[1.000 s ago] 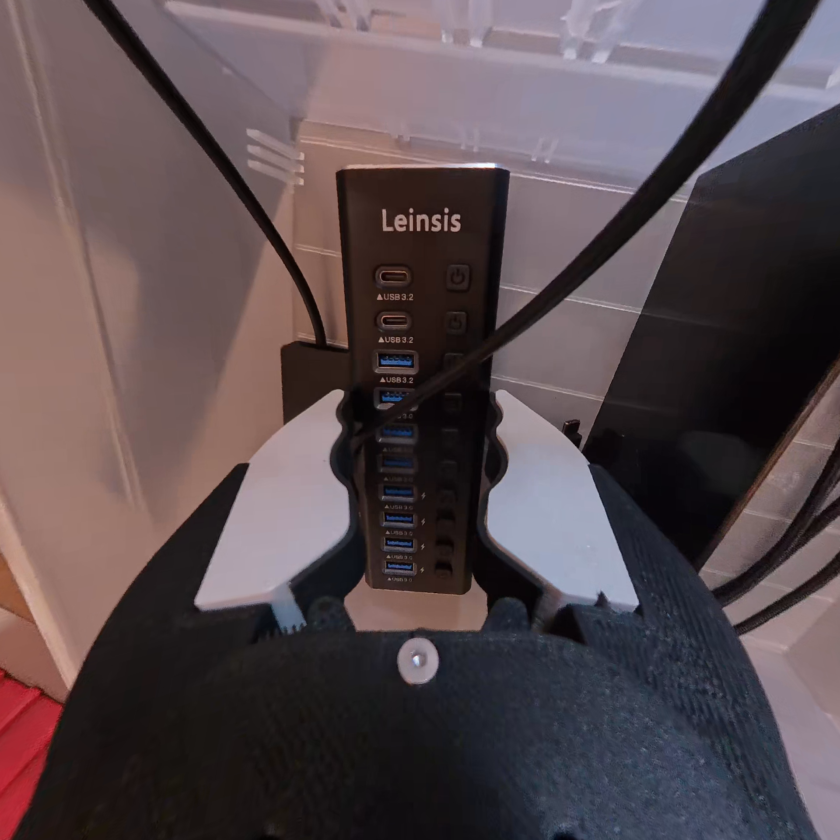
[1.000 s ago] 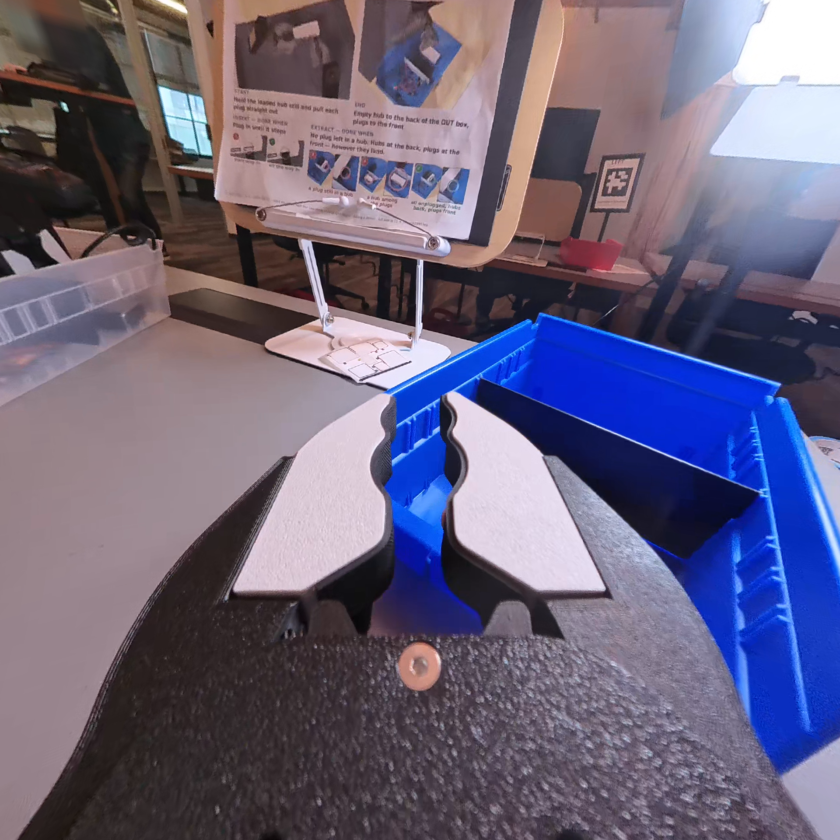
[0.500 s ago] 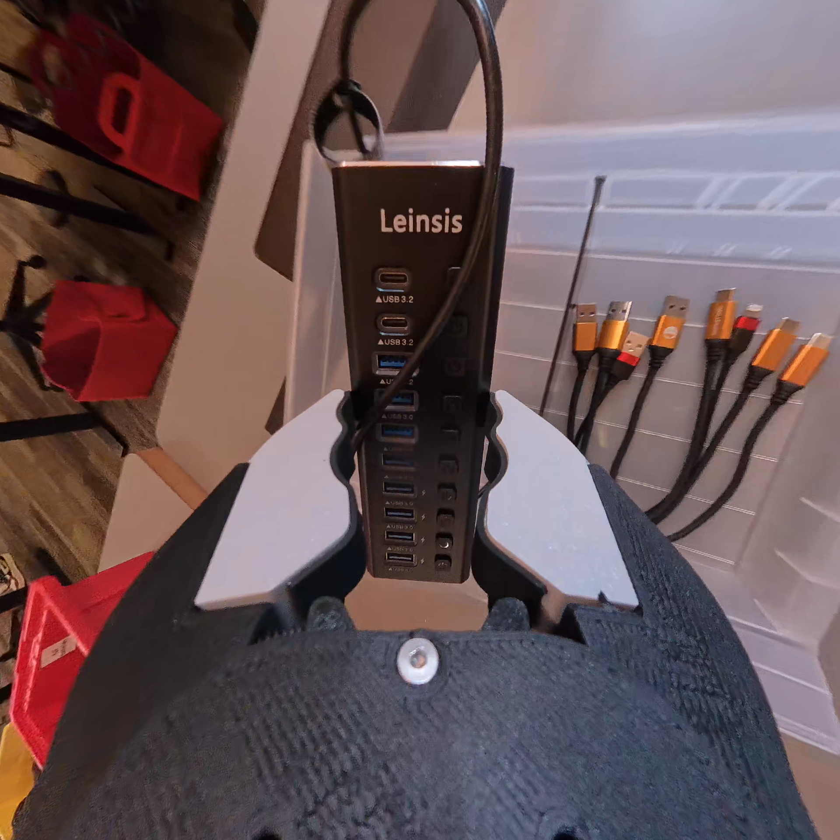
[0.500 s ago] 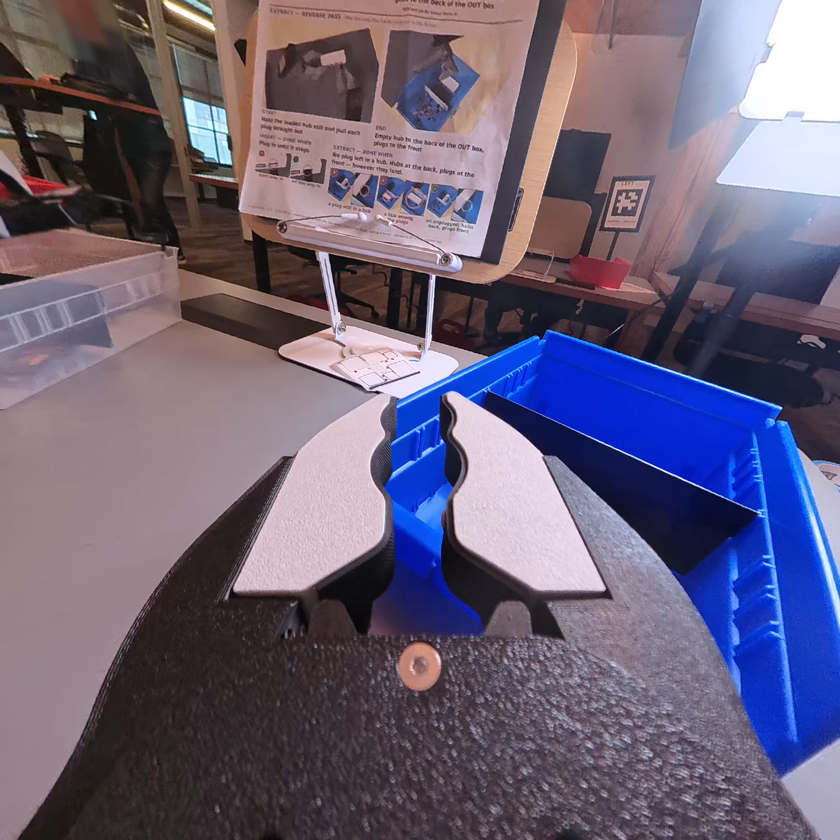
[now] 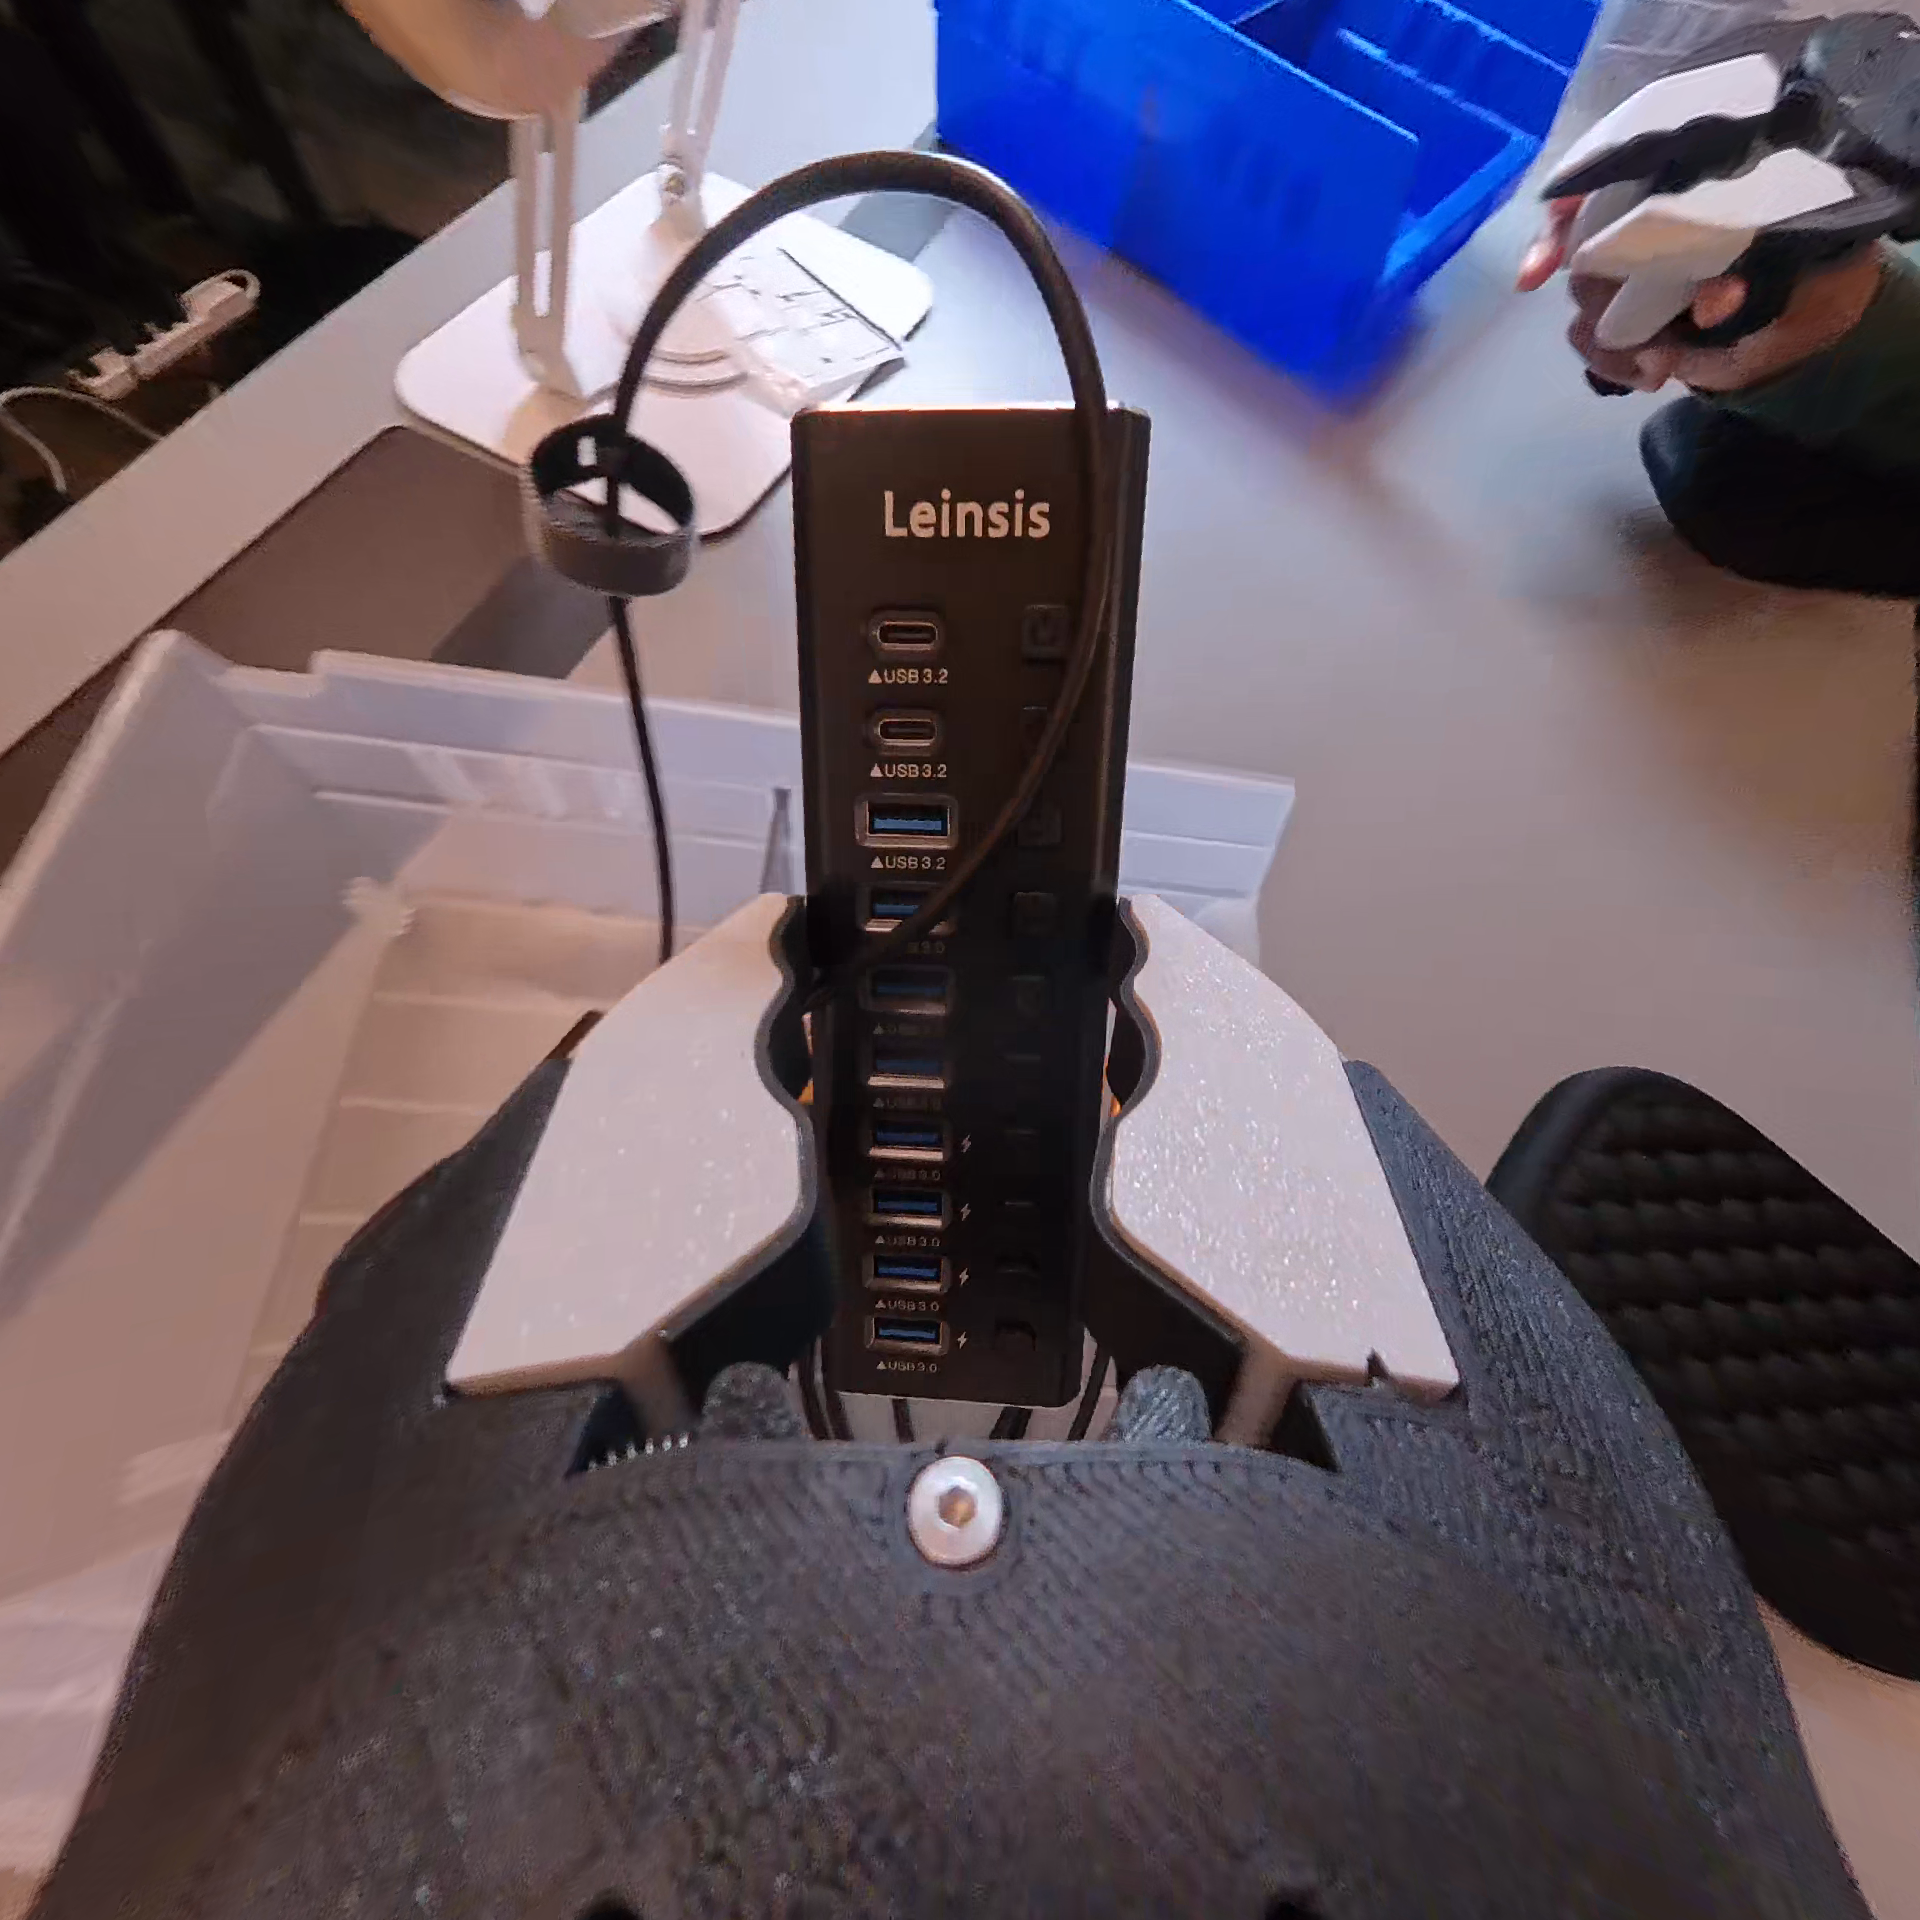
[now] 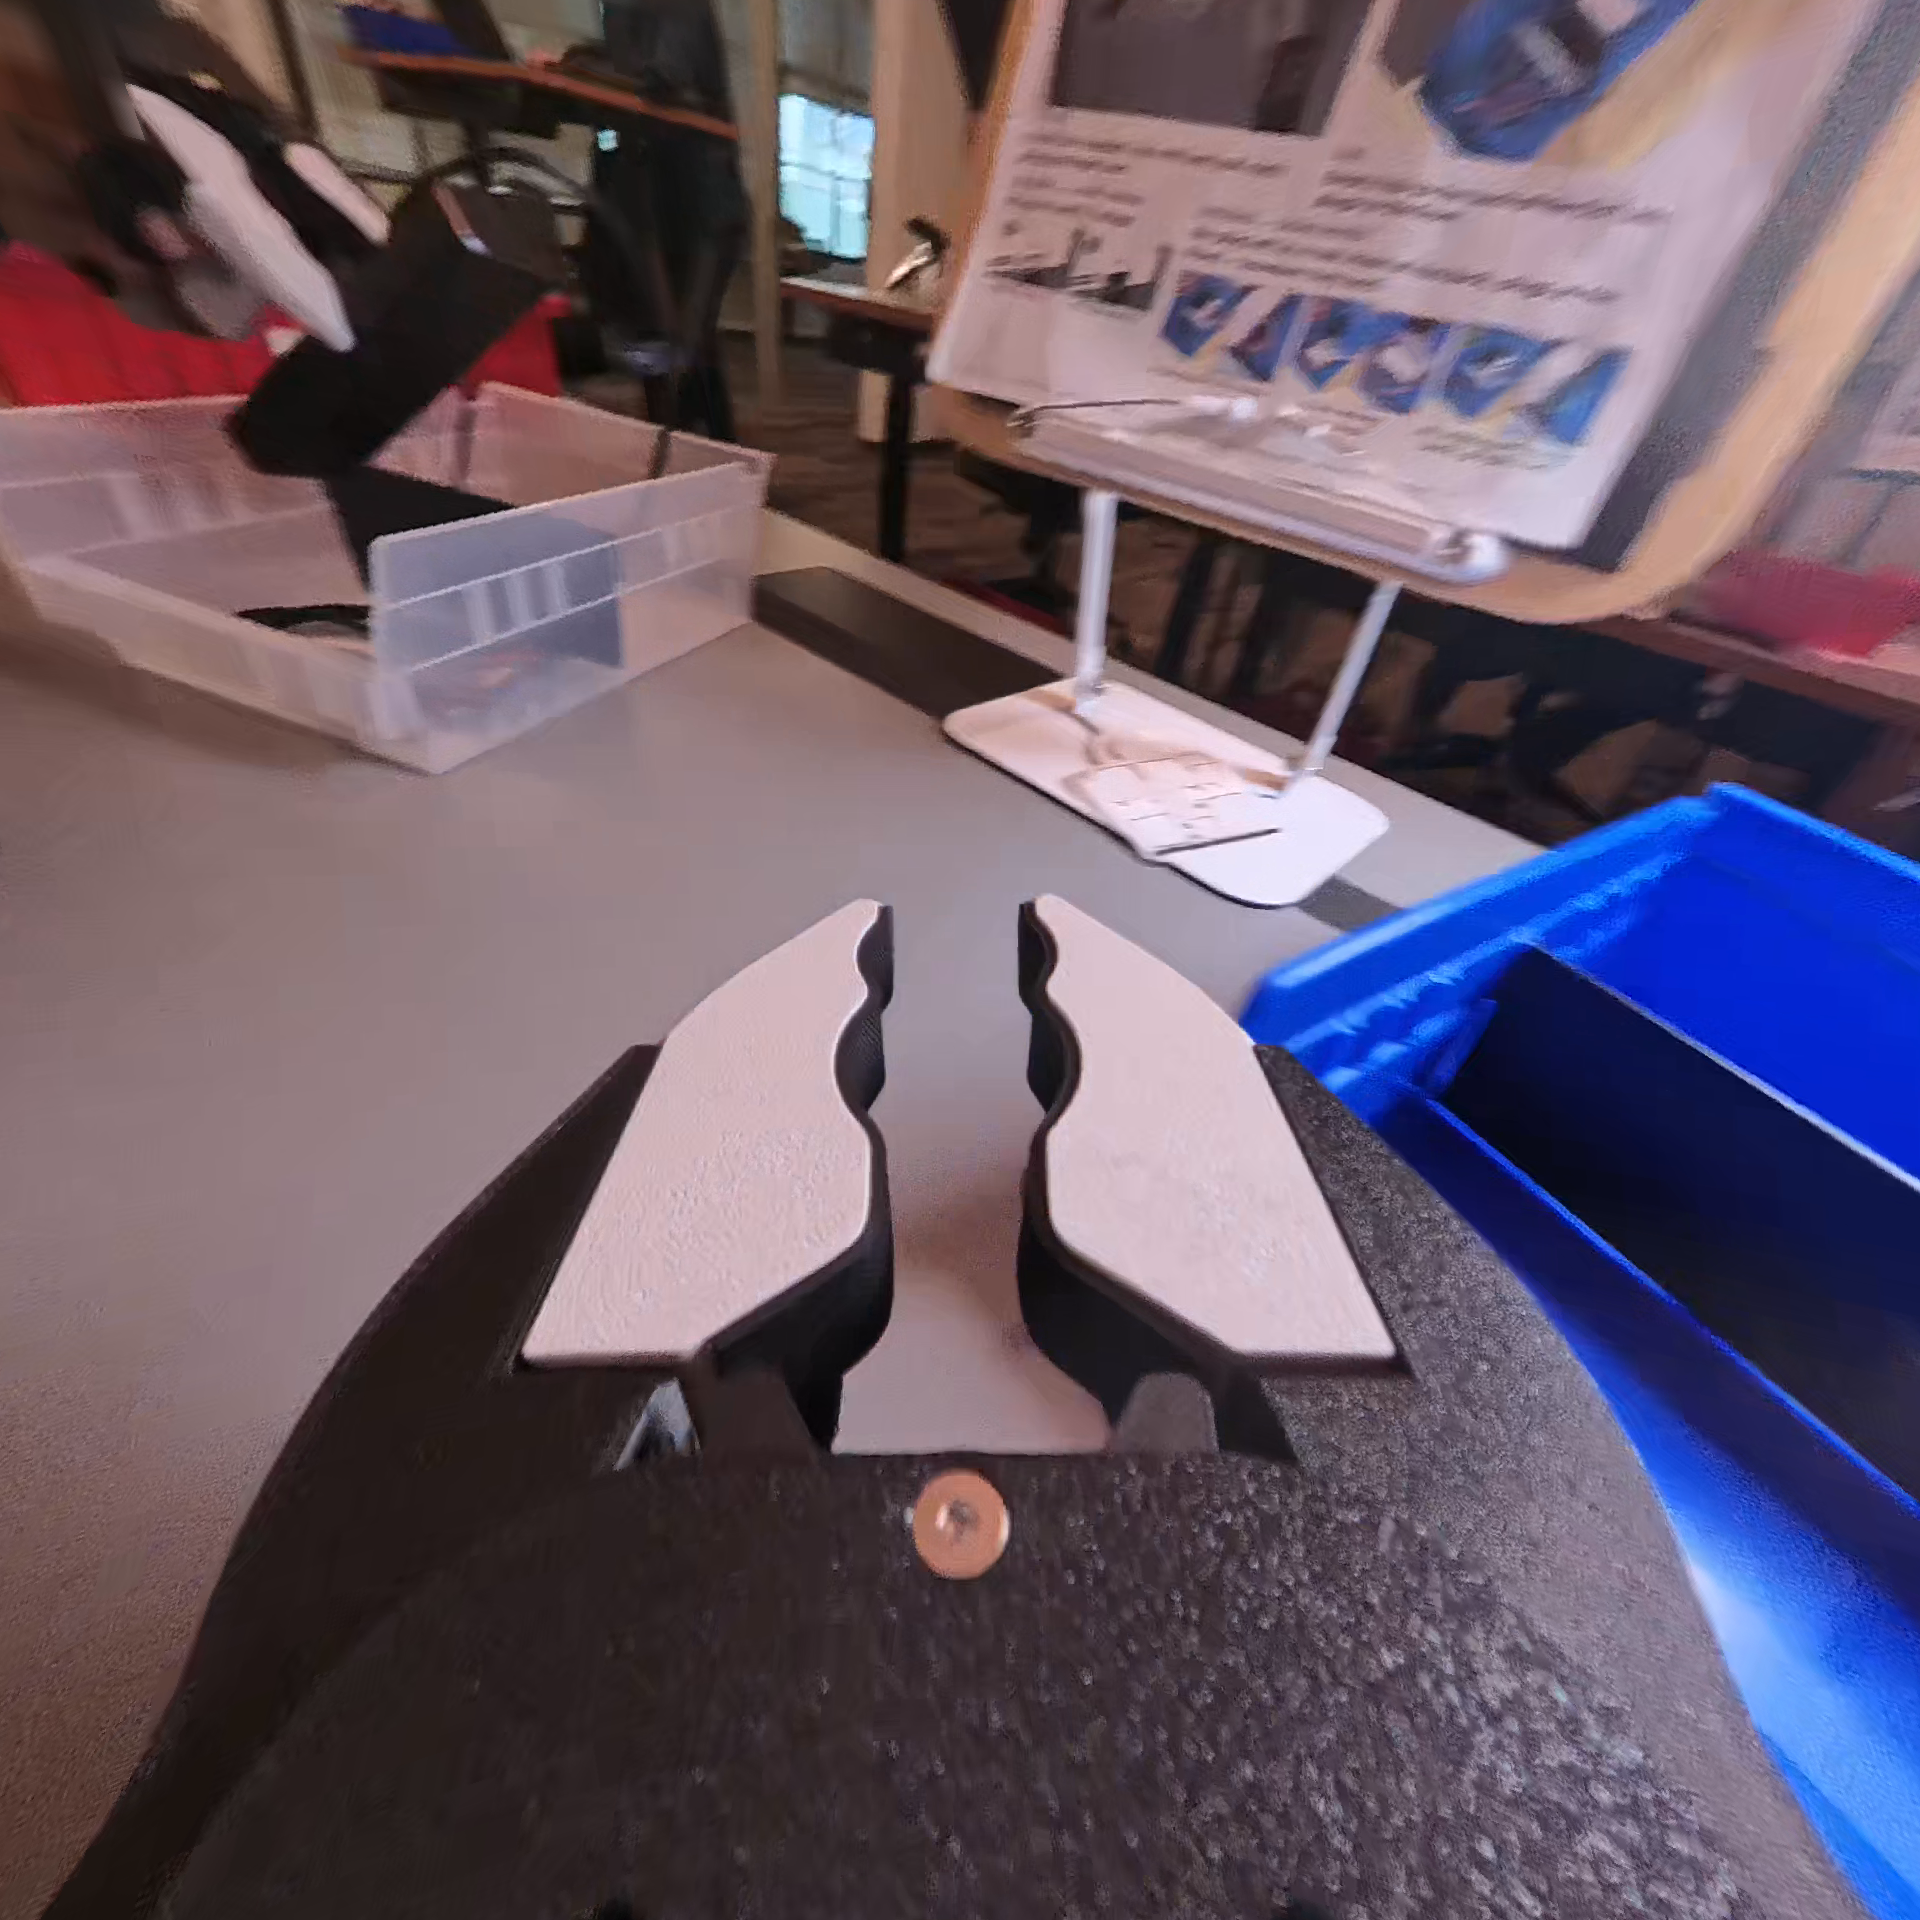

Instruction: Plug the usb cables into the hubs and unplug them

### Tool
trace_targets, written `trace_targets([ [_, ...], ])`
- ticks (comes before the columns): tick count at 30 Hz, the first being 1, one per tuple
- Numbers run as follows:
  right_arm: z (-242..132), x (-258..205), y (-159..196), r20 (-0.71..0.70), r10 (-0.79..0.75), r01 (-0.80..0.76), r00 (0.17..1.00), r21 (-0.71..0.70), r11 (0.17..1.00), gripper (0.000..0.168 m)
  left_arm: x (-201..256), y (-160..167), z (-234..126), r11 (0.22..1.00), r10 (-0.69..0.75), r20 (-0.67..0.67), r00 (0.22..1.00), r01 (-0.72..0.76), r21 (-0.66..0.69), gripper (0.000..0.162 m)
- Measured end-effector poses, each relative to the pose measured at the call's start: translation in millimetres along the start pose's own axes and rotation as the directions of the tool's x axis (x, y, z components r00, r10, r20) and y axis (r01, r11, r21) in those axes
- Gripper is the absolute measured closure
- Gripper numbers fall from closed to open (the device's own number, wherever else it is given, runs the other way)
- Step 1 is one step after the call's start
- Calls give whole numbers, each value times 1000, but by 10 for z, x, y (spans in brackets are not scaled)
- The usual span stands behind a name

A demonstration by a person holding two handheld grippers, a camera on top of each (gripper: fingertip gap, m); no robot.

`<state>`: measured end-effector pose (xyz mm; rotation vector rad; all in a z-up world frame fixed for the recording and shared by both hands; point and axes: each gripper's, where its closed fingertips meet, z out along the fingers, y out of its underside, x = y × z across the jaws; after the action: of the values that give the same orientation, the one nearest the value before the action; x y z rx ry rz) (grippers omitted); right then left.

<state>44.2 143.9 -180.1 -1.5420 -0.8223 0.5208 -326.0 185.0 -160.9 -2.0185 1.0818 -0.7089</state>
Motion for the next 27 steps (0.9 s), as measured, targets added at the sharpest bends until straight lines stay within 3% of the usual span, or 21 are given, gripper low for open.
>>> trace_targets([
  [4, 471, -798, -132, 290, 92, -75, 953, -69, 995, 131, 204, -52, 225, 998, 60, -53, 997, -59, 8, 105],
  [8, 1062, -1374, -640, 482, 197, -197, 854, -51, 979, 111, 430, -140, 366, 993, 115, -119, 986, -113, 26, 105],
  [13, 1983, -1525, -918, 553, 169, -176, 816, -41, 984, 76, 604, -148, 451, 987, 158, -181, 971, -159, 9, 105],
  [15, 2186, -1629, -957, 612, 177, -189, 771, -46, 981, 73, 667, -103, 482, 981, 184, -201, 962, -192, -22, 105],
  [17, 2225, -1728, -1011, 661, 134, -179, 738, 1, 984, 98, 656, -69, 495, 976, 205, -189, 960, -216, -39, 105],
  [20, 2172, -1698, -1021, 633, 100, -181, 768, 65, 981, 99, 656, -130, 430, 978, 209, -163, 964, -207, 27, 106],
  [22, 2040, -1587, -1044, 602, 104, -210, 792, 108, 972, 100, 512, -173, 327, 977, 208, -37, 977, -206, 52, 83],
  [25, 1695, -1417, -1093, 610, 120, -258, 784, 144, 955, 100, 378, -249, 163, 966, 226, 187, 956, -244, 80, 76],
  [27, 1469, -1311, -1113, 612, 142, -294, 778, 155, 943, 100, 608, -338, 201, 945, 280, 254, 926, -313, 98, 73],
])
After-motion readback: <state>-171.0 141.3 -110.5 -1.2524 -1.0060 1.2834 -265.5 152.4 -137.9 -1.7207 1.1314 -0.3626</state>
